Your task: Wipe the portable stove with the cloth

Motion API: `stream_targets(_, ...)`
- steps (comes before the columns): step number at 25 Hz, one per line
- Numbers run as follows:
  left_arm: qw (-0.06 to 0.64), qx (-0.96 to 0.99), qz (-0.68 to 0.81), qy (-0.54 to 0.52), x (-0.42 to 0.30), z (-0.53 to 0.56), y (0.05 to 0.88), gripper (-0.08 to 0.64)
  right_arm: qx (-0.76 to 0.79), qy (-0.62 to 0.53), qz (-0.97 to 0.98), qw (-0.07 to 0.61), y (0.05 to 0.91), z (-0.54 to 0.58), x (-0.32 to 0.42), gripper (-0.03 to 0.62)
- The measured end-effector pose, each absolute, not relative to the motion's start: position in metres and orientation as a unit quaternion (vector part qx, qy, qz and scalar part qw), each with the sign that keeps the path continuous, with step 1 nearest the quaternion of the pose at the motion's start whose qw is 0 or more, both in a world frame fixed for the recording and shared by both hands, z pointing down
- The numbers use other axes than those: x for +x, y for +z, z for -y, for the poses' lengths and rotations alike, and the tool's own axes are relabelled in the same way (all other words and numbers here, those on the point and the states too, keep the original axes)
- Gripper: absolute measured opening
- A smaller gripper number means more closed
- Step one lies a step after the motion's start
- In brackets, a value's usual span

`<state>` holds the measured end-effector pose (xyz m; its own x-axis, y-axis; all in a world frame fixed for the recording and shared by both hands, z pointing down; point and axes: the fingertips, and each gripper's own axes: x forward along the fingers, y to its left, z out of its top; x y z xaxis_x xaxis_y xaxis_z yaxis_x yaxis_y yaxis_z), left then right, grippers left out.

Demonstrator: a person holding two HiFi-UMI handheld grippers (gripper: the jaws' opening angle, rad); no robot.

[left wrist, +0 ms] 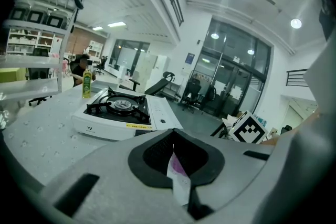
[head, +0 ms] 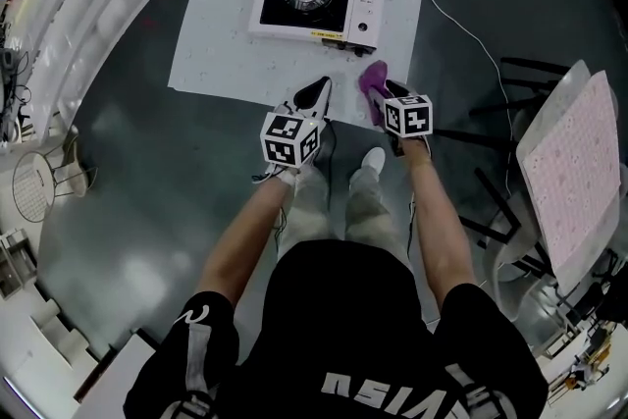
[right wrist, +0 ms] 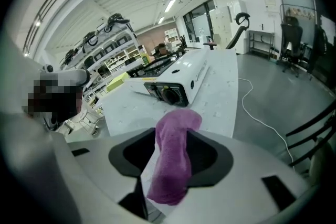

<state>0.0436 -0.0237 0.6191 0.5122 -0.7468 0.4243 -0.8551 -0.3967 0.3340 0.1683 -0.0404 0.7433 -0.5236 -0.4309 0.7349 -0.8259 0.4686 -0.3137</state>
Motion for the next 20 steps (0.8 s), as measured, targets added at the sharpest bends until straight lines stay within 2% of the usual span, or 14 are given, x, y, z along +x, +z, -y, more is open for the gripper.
stream_targets(14,0.219,0.824,0.520,0.056,0.022,0.030,0.530,0.005,0.430,0.261,0.840,0.203,0.605,0.056,0.179,0.163)
stream_targets(20,0.170,0.830,0.530,0.036,0.021,0.030,0.474,0.005,0.461,0.209,0.849,0.153,0.534,0.068,0.182,0.076)
